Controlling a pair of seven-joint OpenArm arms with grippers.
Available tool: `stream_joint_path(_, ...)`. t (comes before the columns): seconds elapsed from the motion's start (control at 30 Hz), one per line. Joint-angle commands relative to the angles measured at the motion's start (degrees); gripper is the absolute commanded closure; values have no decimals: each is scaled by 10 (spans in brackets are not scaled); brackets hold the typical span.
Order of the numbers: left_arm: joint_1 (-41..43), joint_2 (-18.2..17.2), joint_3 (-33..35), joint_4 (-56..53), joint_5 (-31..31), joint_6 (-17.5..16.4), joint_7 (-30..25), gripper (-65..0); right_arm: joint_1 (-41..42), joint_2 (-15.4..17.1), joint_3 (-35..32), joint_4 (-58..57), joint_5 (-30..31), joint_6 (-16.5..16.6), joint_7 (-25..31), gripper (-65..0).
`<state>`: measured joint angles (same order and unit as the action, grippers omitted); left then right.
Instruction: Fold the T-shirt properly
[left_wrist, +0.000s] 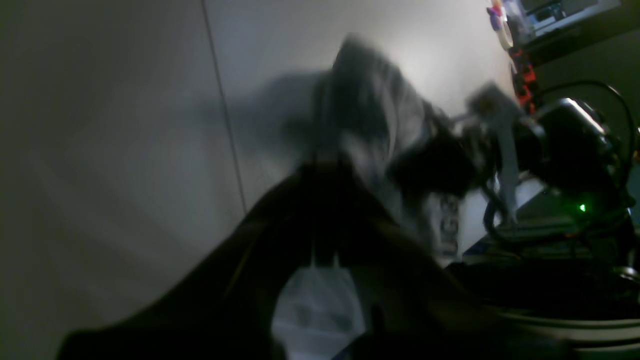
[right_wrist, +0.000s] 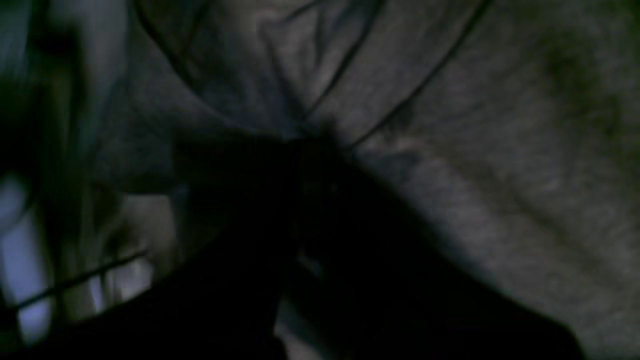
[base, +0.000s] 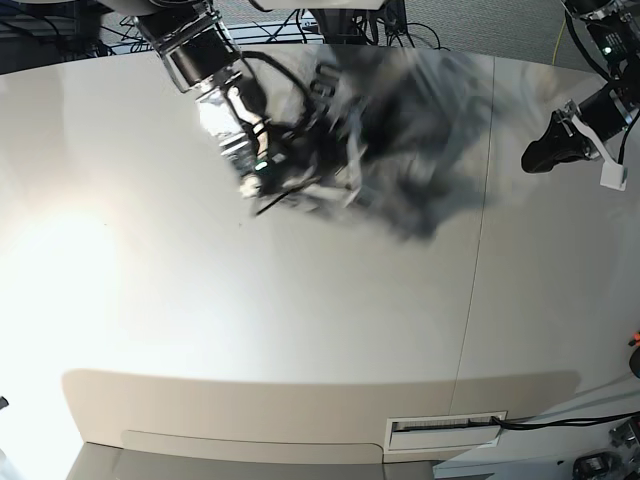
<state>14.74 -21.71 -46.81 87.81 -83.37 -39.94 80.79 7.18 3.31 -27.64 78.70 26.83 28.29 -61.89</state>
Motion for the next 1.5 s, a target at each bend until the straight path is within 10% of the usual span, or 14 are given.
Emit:
stream_joint_path(0.0, -3, -11, -3, 9, -16, -1, -8, 0, -4, 34, 49, -17, -175, -71, -83, 0)
stream_joint_path(0.33, -3, -11, -3, 9, -16, -1, -8, 0, -21, 48, 445, -17, -187, -95, -52, 0)
stream_joint_path(0.6, -3, -12, -3, 9, -16, -1, -8, 0, -72, 135, 603, -17, -162, -108, -40, 0)
stream_joint_path(1.1, -3, -12, -3, 9, -16, -1, -8, 0, -104, 159, 674, 2, -116, -108, -25, 0)
stream_joint_path(1.47, -4, -30, -4, 9, -16, -1, -8, 0, -90, 162, 701, 279, -41, -77, -18, 0)
